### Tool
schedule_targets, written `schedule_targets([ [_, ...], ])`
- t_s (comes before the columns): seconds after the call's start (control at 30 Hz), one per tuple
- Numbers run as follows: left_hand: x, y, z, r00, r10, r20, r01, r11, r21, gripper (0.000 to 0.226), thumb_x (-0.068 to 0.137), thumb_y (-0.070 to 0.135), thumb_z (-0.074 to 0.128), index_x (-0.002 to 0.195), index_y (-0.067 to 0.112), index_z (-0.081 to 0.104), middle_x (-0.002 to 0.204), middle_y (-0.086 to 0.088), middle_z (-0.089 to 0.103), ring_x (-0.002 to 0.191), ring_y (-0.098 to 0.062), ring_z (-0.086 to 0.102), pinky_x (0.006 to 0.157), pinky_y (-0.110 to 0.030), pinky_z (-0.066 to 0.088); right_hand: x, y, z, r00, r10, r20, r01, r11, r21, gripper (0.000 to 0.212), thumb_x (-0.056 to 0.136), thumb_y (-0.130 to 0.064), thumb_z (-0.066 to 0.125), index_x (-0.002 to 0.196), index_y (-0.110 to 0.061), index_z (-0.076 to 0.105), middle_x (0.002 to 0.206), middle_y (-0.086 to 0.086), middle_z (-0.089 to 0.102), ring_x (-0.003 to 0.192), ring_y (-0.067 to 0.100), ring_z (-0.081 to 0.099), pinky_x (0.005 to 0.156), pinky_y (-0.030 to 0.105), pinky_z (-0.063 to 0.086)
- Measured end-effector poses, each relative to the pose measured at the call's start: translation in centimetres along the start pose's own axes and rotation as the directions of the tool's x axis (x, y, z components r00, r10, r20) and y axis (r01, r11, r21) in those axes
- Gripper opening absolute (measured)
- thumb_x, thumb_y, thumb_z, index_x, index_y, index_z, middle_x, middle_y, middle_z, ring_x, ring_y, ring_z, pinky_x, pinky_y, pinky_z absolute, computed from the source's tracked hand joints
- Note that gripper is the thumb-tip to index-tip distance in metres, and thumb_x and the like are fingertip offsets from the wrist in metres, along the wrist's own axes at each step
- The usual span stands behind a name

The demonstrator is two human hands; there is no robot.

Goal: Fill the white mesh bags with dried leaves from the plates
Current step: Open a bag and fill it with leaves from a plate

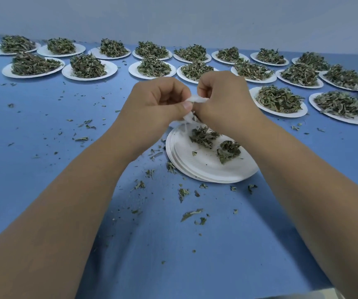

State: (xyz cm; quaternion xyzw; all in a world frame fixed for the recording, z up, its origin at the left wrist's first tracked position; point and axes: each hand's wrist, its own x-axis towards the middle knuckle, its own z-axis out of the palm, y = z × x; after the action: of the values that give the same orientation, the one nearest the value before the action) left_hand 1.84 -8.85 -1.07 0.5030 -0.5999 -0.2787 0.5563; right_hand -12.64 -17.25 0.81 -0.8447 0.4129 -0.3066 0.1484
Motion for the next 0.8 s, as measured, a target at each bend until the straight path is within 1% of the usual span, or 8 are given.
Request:
schedule_targets([
  [0.1, 0.2, -0.2, 0.4, 0.967, 0.074, -0.243, -0.005, 0.962, 0.272, 0.009, 0.089, 0.013, 0.066, 0.087, 0.022, 0.065, 0.078, 0.009, 0.067, 0.071, -0.011, 0.064, 0.067, -0.024, 0.054, -0.4, 0.0, -0.8, 0.992, 0.020, 0.122, -0.037, 0.989, 0.143, 0.022, 0.084, -0.030, 0.075, 0.093, -0.016, 0.061, 0.079, -0.001, 0.065, 0.065, 0.010, 0.062, 0.055, 0.025, 0.046],
  [0.2, 0.2, -0.4, 0.6, 0.936, 0.123, -0.331, 0.039, 0.896, 0.443, 0.004, 0.089, 0.020, 0.061, 0.090, 0.024, 0.062, 0.078, 0.011, 0.064, 0.066, -0.005, 0.061, 0.060, -0.014, 0.047, -1.4, 0.9, -3.3, 0.983, 0.007, 0.186, -0.064, 0.951, 0.304, 0.016, 0.091, -0.027, 0.070, 0.105, -0.028, 0.063, 0.095, -0.007, 0.073, 0.080, 0.008, 0.072, 0.060, 0.037, 0.060],
  [0.27, 0.1, -0.8, 0.8, 0.943, 0.143, -0.299, 0.029, 0.863, 0.505, 0.005, 0.090, 0.019, 0.058, 0.094, 0.023, 0.060, 0.082, 0.009, 0.063, 0.067, -0.008, 0.061, 0.063, -0.017, 0.047, -1.9, 2.0, -5.5, 0.959, -0.071, 0.274, 0.036, 0.991, 0.131, 0.020, 0.088, -0.036, 0.070, 0.106, -0.043, 0.065, 0.107, -0.023, 0.067, 0.097, -0.004, 0.066, 0.080, 0.041, 0.060],
  [0.37, 0.1, -1.1, 1.1, 0.951, 0.173, -0.258, 0.001, 0.829, 0.560, 0.013, 0.089, 0.019, 0.057, 0.100, 0.024, 0.057, 0.093, 0.012, 0.061, 0.068, -0.007, 0.056, 0.061, -0.016, 0.042, -3.0, 2.3, -7.4, 0.754, 0.056, 0.654, 0.081, 0.981, -0.177, 0.051, 0.080, -0.053, 0.074, 0.120, -0.071, 0.048, 0.129, -0.041, 0.045, 0.117, -0.020, 0.046, 0.096, 0.030, 0.047],
  [0.43, 0.2, -1.2, 1.1, 0.954, 0.175, -0.242, -0.003, 0.817, 0.577, 0.017, 0.087, 0.018, 0.059, 0.102, 0.025, 0.057, 0.096, 0.013, 0.059, 0.068, -0.006, 0.053, 0.059, -0.013, 0.039, -3.4, 2.3, -7.5, 0.667, 0.134, 0.733, 0.100, 0.959, -0.265, 0.063, 0.082, -0.050, 0.075, 0.125, -0.075, 0.038, 0.136, -0.043, 0.038, 0.121, -0.017, 0.043, 0.102, 0.032, 0.043],
  [0.57, 0.1, -1.2, 1.1, 0.954, 0.160, -0.256, 0.014, 0.823, 0.567, 0.019, 0.083, 0.011, 0.061, 0.097, 0.023, 0.058, 0.086, 0.006, 0.058, 0.066, -0.007, 0.050, 0.060, -0.017, 0.040, -3.5, 1.7, -6.4, 0.739, 0.111, 0.665, 0.078, 0.965, -0.249, 0.058, 0.086, -0.037, 0.076, 0.125, -0.068, 0.047, 0.112, -0.029, 0.054, 0.089, -0.016, 0.056, 0.085, 0.029, 0.053],
  [0.67, 0.0, -0.9, 1.2, 0.955, 0.141, -0.262, 0.033, 0.826, 0.563, 0.018, 0.083, 0.011, 0.061, 0.097, 0.023, 0.059, 0.087, 0.007, 0.058, 0.064, -0.005, 0.048, 0.059, -0.014, 0.037, -3.3, 1.7, -5.7, 0.795, 0.041, 0.605, 0.096, 0.977, -0.192, 0.051, 0.085, -0.026, 0.078, 0.124, -0.053, 0.058, 0.102, -0.029, 0.056, 0.085, -0.025, 0.054, 0.077, 0.020, 0.051],
  [0.8, -0.3, -0.5, 1.2, 0.953, 0.082, -0.293, 0.084, 0.854, 0.513, 0.020, 0.083, 0.013, 0.058, 0.099, 0.025, 0.060, 0.079, 0.015, 0.053, 0.061, 0.002, 0.051, 0.053, -0.007, 0.038, -3.2, 1.6, -5.6, 0.859, -0.016, 0.511, 0.081, 0.991, -0.106, 0.044, 0.083, -0.023, 0.080, 0.115, -0.048, 0.064, 0.100, -0.031, 0.060, 0.081, -0.030, 0.054, 0.068, 0.013, 0.041],
])
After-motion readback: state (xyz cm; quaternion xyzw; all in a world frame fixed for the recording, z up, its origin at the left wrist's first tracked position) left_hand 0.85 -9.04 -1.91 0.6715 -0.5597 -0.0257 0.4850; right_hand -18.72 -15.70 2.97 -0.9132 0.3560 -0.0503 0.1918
